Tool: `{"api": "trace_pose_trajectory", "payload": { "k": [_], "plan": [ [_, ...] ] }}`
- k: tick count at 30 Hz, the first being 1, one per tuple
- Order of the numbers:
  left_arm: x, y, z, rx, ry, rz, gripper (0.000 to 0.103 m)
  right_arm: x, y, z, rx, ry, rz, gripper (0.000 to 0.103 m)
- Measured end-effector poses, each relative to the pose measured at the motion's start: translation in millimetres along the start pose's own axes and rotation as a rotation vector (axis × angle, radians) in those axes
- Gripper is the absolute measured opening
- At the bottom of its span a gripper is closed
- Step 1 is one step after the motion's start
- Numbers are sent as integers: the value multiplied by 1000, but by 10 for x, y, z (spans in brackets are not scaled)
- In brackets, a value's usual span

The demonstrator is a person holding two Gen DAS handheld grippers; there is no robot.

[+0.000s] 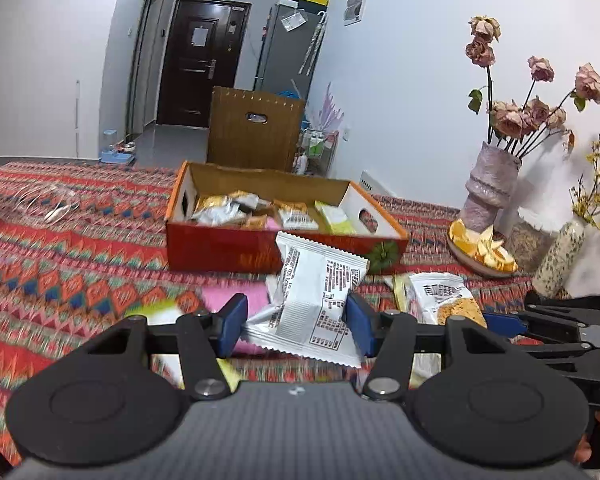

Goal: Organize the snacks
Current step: 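Carry both packets over the orange box with both grippers, then open both grippers to drop the packets into the box, then move both grippers back toward the snack pile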

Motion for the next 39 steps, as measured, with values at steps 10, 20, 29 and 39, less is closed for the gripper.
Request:
{"api": "trace_pose_trajectory", "payload": {
  "k": [10, 20, 29, 39],
  "plan": [
    [1014, -692, 345, 38, 33, 44, 55, 867, -693, -147, -49, -25, -13, 40],
    [2347, -1126, 1051, -31, -8, 163, 55, 2372, -1078, -261, -85, 13, 128, 40],
    [2700, -1047, 1495, -85, -57, 209, 62, 3260, -1022, -88, -147, 24, 286, 41],
    [2387, -1095, 1353, -42, -56, 198, 62, 2945, -1154, -174, -108, 9, 225, 43]
  ]
}}
Point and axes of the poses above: each gripper's, at about its wrist camera, not at the fingertips, and x roughly the way its jaws point, z to its left, y to its underside, the point moved 10 cm from there along x, roughly the way its jaws point, and after that the axes turned 15 degrees about y, right-handed, at the moved point
